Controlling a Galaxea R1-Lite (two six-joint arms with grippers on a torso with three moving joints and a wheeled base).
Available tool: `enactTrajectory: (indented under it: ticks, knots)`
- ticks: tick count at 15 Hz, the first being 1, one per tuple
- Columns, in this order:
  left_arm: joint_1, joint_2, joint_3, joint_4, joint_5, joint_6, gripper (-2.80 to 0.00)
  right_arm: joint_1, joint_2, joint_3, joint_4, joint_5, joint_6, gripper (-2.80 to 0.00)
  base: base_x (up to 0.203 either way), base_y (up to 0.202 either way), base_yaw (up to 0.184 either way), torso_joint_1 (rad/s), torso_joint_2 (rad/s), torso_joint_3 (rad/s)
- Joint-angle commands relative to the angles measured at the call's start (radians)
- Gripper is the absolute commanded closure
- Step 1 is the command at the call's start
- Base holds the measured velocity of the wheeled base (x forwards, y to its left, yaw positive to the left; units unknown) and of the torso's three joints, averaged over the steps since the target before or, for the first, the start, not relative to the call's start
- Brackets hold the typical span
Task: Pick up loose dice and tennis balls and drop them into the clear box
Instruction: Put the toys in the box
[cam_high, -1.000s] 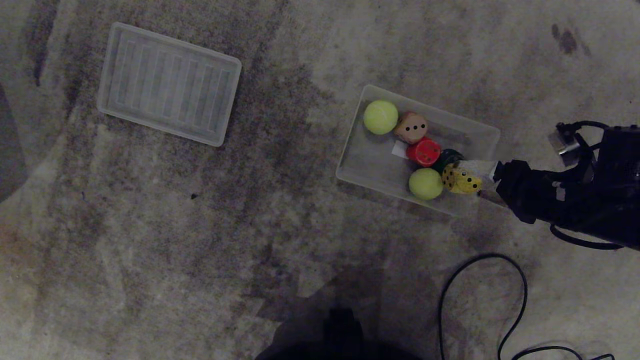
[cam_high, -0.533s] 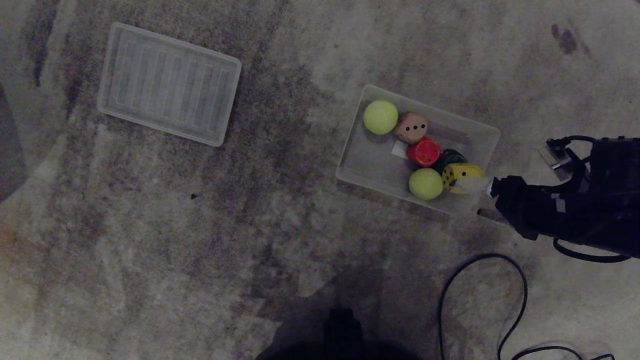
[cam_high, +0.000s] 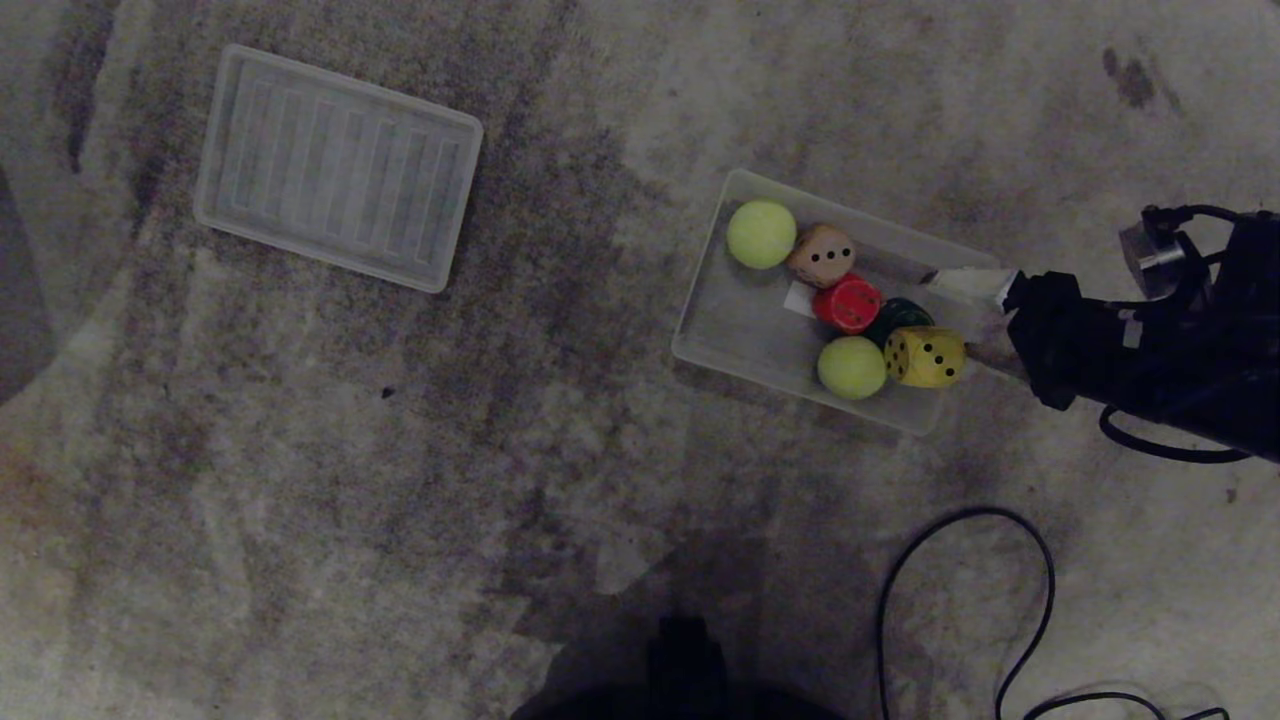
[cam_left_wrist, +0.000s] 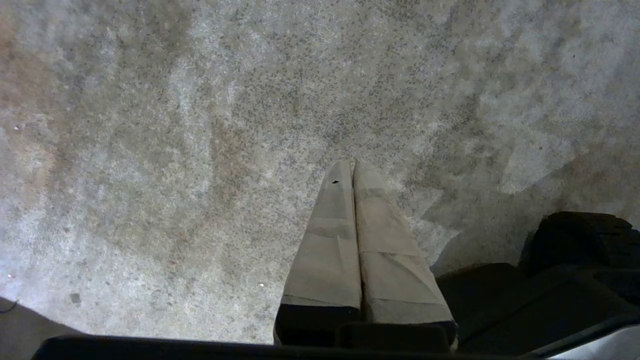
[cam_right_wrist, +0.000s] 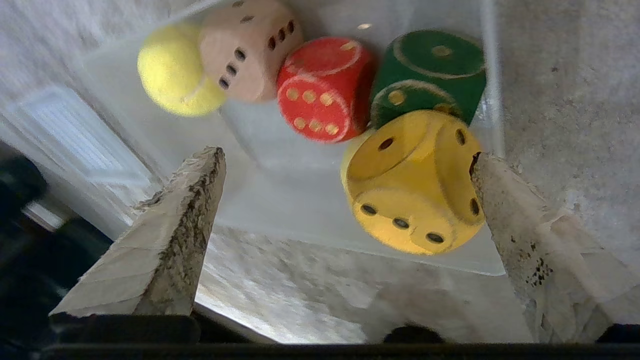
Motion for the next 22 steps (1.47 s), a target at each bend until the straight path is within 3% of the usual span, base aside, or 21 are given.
enactTrajectory:
  ticks: [1,3,5,15,19,22]
  knots:
    - [0.0,0.001,0.002,0.0,0.001,0.0,0.0,-0.004,-0.017,0.007,0.043,0.014,0.03,-2.8,0.0,0.0,0.0,0.0,0.0,0.0]
    - [0.0,0.001,0.002,0.0,0.001,0.0,0.0,-0.003,-0.051,0.004,0.209,0.052,0.018,-2.8,0.0,0.0,0.0,0.0,0.0,0.0]
    - [0.0,0.001,0.002,0.0,0.001,0.0,0.0,-0.002,-0.058,-0.002,0.262,0.083,0.011,-2.8,0.0,0.0,0.0,0.0,0.0,0.0]
    - [0.0,0.001,0.002,0.0,0.001,0.0,0.0,-0.005,0.074,-0.071,0.188,0.083,0.081,-2.8,0.0,0.0,0.0,0.0,0.0,0.0]
    - [0.0,0.001,0.002,0.0,0.001,0.0,0.0,-0.007,0.113,-0.144,0.169,0.082,0.131,-2.8,0.0,0.0,0.0,0.0,0.0,0.0]
    - [0.0,0.001,0.002,0.0,0.001,0.0,0.0,-0.041,0.109,-0.211,0.105,0.082,0.218,-2.8,0.0,0.0,0.0,0.0,0.0,0.0]
